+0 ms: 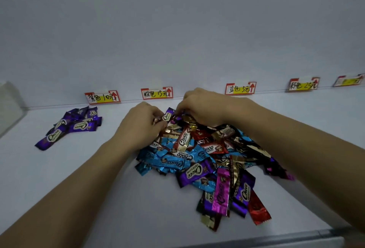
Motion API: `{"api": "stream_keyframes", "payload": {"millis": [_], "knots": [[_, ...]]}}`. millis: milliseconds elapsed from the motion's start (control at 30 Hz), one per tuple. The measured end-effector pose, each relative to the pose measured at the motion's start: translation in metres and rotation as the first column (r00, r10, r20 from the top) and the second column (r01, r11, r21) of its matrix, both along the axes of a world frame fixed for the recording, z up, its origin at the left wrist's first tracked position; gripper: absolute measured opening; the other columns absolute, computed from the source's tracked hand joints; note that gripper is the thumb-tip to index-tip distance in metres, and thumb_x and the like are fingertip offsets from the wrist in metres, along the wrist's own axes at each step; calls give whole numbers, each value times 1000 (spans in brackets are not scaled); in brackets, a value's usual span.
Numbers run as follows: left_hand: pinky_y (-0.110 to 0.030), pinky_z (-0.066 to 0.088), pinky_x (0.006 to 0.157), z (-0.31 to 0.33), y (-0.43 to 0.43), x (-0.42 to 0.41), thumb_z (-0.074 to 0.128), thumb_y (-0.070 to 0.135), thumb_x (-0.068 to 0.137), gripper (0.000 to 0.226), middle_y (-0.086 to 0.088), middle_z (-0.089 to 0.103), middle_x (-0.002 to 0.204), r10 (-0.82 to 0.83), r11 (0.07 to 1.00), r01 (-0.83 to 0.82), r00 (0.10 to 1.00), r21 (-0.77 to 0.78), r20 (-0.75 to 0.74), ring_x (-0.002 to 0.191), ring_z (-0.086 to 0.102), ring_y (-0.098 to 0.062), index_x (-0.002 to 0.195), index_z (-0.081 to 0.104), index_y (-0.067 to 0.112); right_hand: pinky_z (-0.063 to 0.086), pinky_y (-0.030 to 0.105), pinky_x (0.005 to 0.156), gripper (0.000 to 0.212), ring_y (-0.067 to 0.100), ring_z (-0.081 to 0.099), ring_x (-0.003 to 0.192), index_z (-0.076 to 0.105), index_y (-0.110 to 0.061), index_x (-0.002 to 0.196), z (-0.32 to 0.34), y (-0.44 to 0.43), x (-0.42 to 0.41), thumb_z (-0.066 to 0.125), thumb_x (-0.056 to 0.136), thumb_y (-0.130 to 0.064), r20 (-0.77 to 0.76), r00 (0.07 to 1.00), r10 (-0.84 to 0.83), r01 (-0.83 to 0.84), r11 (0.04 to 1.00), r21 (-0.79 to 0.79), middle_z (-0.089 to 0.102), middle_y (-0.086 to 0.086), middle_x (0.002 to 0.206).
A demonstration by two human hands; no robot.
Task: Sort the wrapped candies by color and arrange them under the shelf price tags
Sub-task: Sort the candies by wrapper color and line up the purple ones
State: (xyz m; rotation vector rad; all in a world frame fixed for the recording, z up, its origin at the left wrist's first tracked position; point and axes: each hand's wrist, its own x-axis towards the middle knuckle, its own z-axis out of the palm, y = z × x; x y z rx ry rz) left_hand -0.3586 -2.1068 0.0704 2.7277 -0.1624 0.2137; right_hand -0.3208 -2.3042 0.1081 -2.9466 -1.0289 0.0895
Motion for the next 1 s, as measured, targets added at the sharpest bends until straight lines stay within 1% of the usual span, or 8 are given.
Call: {"api": "stream_keyframes", "payload": {"millis": [167,333,433,600,667,733,867,1000], "knots": [[-32,53,66,3,8,-5,78,31,85,19,5,70,81,-1,977,-16,997,-212,-81,72,67,-13,102,69,28,41,32,87,27,20,51,106,61,-28,118,5,0,9,56,98,-11,-70,997,13,-13,1000,-5,49,-5,108],[-24,44,59,4,8,-11,74,24,89,12,14,67,83,-46,973,33,998,-227,-50,73,62,-6,96,68,31,44,31,82,11,16,52,97,57,-28,104,13,-18,2,62,97,-22,-101,995,1,2,1000,27,55,-8,101],[-22,42,59,3,5,-13,74,24,89,11,14,65,83,-9,966,10,1000,-259,4,74,60,-6,94,65,29,39,24,72,9,14,54,90,58,-25,104,12,-28,-1,63,97,-25,-56,998,-23,33,982,187,60,-7,101],[-23,40,58,10,13,-19,75,24,88,11,9,67,80,121,943,-85,988,-323,93,76,62,-10,96,66,23,41,19,69,14,13,58,88,61,-21,110,2,-28,-7,63,98,-28,15,996,-90,74,900,429,63,-8,98],[-23,41,59,16,22,-23,76,23,87,10,8,69,78,141,936,-102,986,-337,93,76,64,-10,94,69,23,38,12,62,16,6,59,81,65,-23,109,2,-24,-10,65,97,-33,-29,992,-119,118,866,486,64,-10,91],[-22,42,61,22,34,-29,76,23,88,8,11,70,77,147,944,-115,986,-309,81,75,64,-6,94,72,23,41,14,60,17,6,61,73,72,-22,107,6,-19,-14,67,95,-34,-116,986,-124,167,818,551,68,-7,83],[-22,42,61,25,73,-52,75,23,88,6,14,71,76,198,955,-178,978,-237,60,73,65,-3,92,75,27,44,11,55,17,2,62,60,73,-14,112,16,-1,-21,62,99,-13,-335,942,-23,229,774,591,72,1,75],[-28,43,64,17,131,-80,76,18,85,15,13,72,68,374,893,-342,926,-293,60,70,67,-11,78,73,30,48,18,57,19,3,65,62,71,-16,112,21,46,-20,67,95,-9,-398,917,29,229,780,583,75,4,77]]}}
